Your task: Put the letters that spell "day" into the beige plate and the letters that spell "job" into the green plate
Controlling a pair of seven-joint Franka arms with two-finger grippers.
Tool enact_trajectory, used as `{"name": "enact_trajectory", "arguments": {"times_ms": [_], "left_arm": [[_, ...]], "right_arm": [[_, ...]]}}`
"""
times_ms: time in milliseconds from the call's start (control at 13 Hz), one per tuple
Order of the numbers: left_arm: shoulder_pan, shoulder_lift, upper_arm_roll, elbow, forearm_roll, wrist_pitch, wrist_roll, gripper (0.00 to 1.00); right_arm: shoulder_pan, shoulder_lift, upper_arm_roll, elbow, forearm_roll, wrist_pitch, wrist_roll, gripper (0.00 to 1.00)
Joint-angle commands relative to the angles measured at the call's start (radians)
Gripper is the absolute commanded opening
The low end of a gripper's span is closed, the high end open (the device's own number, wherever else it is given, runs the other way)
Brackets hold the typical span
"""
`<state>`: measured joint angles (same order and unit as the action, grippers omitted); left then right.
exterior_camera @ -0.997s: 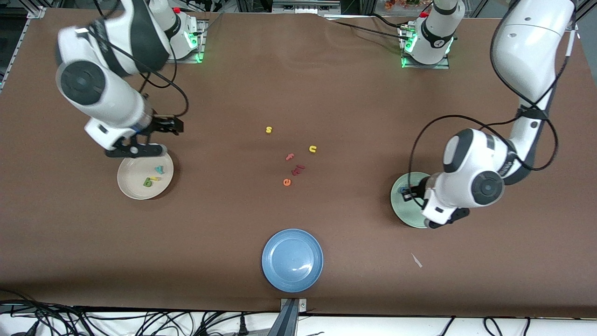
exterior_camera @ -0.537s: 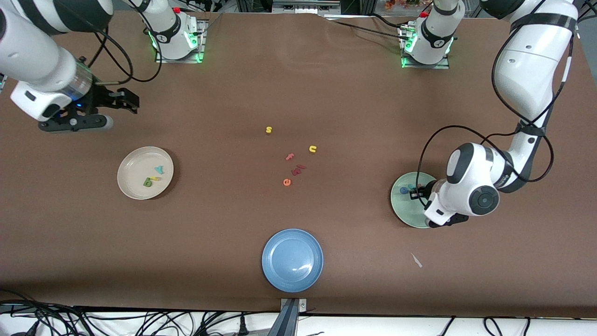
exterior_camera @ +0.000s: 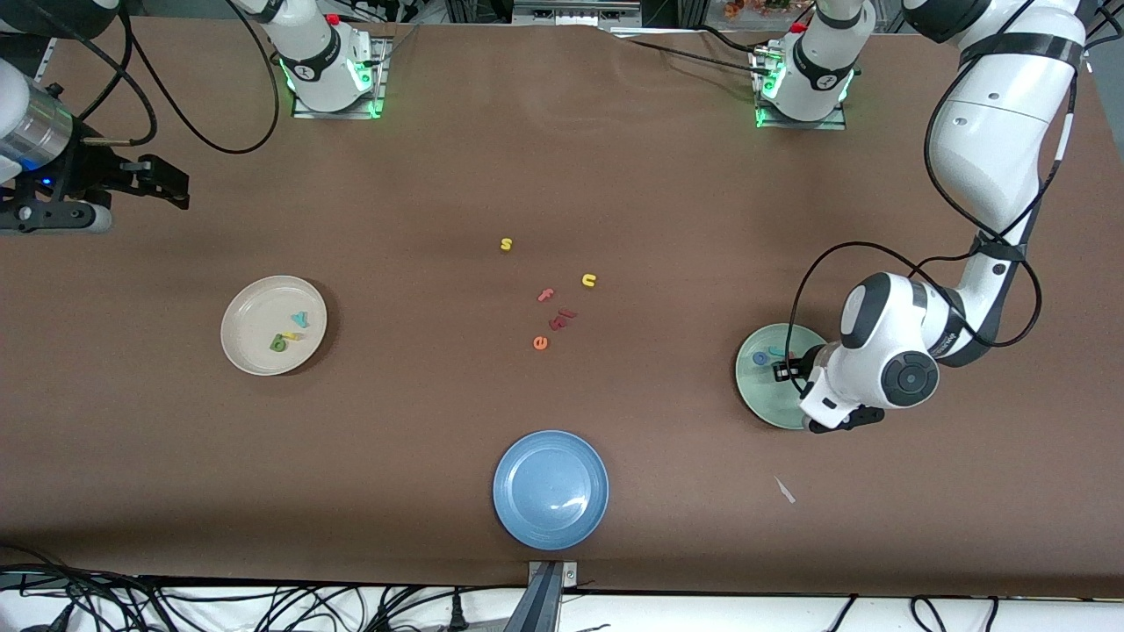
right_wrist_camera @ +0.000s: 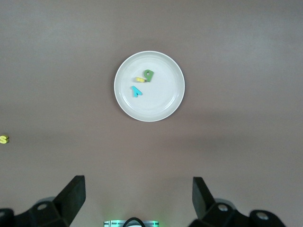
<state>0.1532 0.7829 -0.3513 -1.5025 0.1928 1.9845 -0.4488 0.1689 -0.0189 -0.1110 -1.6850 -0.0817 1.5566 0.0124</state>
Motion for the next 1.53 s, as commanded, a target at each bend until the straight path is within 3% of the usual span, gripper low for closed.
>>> {"name": "enact_trajectory", "arguments": {"times_ms": [0,614,844,997,1227,1381,1457], "left_arm": [[0.000,-0.106,-0.002,-0.004,0.017,-0.039,-0.001,1.00],[0.006,-0.473,-0.008,0.008,-0.065,-0.162,0.102,1.00],[0.038,-0.542,-0.003,0.062,-0.073,-0.246,0.284,1.00],[0.022,-0.600,0.043,0.039,-0.110,-0.262,0.347,1.00],[-0.130,-0.697,0.199,-0.070,-0.150,-0.262,0.371,1.00],[-0.156,-0.772,0.241,-0.157,-0.257,-0.250,0.412,1.00],[-0.188,-0.807,0.247,-0.201,-0.242,-0.248,0.448,1.00]], "right_arm": [[-0.008,0.005,0.002,0.022,0.025,-0.016,-0.014,1.00],[-0.017,0.030,-0.015,0.024,0.056,0.013,-0.011,1.00],[-0.009,0.036,-0.012,0.031,0.057,0.016,-0.002,1.00],[-0.005,0.036,-0.007,0.033,0.057,0.014,0.005,1.00],[-0.008,0.036,-0.010,0.033,0.078,0.014,0.005,1.00],[-0.009,0.036,-0.010,0.033,0.088,0.014,0.006,1.00],[-0.009,0.036,-0.010,0.033,0.088,0.014,0.006,1.00]]}}
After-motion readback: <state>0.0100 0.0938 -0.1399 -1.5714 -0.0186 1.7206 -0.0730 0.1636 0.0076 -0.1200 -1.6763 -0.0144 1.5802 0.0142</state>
